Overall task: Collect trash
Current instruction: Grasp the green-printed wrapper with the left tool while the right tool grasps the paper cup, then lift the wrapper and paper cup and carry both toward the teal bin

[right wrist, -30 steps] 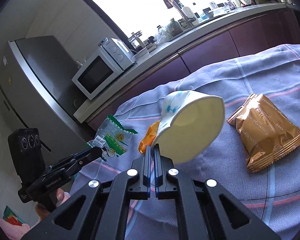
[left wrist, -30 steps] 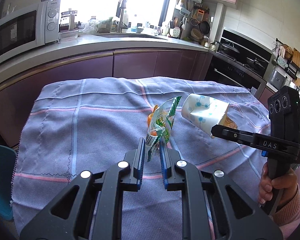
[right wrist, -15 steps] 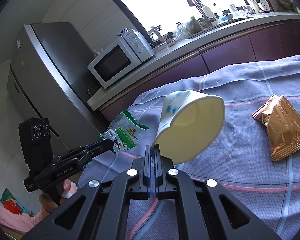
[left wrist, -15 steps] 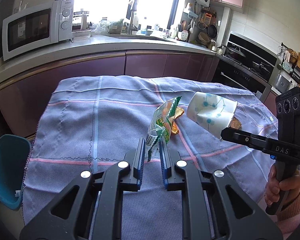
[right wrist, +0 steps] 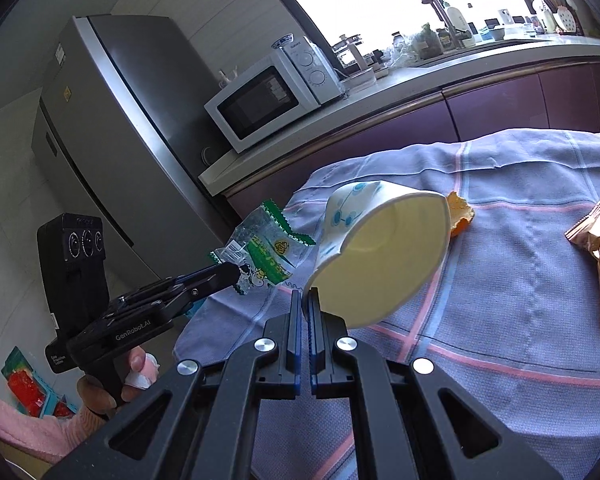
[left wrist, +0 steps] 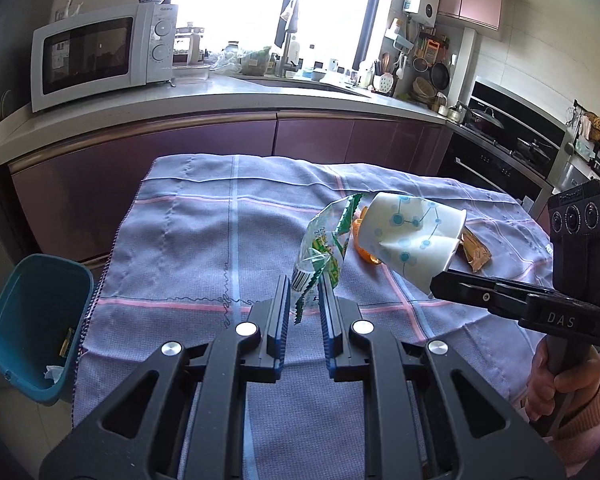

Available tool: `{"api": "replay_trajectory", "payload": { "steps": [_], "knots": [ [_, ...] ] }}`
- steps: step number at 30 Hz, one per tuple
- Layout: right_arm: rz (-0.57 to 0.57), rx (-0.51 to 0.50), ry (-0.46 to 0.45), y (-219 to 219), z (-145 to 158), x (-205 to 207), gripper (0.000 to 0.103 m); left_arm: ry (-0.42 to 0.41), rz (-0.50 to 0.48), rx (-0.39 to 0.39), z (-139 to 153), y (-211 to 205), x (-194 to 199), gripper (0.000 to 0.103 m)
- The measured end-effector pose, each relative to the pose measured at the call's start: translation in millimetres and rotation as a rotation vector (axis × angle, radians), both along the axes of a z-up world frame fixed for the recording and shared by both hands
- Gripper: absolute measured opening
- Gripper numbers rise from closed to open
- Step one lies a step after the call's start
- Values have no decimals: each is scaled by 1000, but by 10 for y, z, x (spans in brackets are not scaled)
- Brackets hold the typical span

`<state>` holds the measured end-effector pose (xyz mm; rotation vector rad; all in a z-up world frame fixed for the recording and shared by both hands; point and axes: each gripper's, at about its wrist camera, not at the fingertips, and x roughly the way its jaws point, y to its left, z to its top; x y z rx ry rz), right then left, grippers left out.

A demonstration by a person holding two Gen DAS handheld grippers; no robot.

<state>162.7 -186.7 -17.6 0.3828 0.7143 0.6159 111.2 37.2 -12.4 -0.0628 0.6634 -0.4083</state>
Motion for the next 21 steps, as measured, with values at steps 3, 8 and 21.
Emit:
{"api": "replay_trajectory", "payload": {
  "steps": [3, 8, 21],
  "knots": [
    [21, -2, -3, 84, 9, 26, 2, -6, 19, -1, 22, 99, -36, 15],
    [53, -6, -3, 229, 18, 44, 2, -13, 54, -3, 57, 257, -89, 15],
    [145, -12, -2, 631, 57, 156, 2, -21, 143, -7, 85, 631, -182, 15]
  ]
}}
